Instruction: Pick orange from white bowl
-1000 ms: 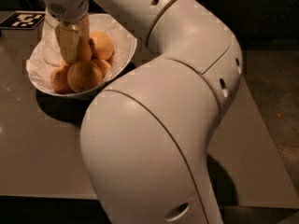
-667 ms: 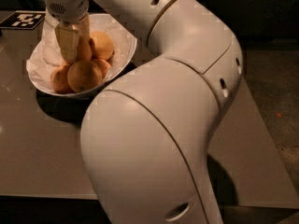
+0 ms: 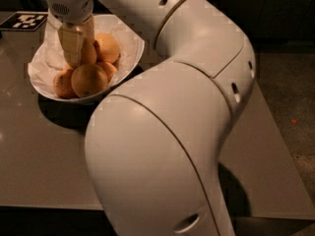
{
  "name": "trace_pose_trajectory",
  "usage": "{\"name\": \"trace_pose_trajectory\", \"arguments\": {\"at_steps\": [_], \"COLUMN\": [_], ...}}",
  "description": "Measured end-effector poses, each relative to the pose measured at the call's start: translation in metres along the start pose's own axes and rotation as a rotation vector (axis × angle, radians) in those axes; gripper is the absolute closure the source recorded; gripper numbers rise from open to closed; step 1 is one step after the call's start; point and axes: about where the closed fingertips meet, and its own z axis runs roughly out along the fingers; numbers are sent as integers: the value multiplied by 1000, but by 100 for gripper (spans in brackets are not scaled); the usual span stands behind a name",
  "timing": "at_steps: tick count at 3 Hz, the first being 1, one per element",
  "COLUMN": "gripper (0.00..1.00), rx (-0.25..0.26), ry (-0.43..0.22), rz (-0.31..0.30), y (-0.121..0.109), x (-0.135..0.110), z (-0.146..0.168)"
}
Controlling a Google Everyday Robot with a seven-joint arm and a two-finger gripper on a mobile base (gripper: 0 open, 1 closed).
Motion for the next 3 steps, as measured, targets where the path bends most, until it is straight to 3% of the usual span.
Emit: {"name": "trace_pose_trajectory", "arguments": {"at_steps": [3], "gripper": [100], "rx": [0], "ry": [0], "rz": [0], "y": [0], "x": [0], "z": [1]}}
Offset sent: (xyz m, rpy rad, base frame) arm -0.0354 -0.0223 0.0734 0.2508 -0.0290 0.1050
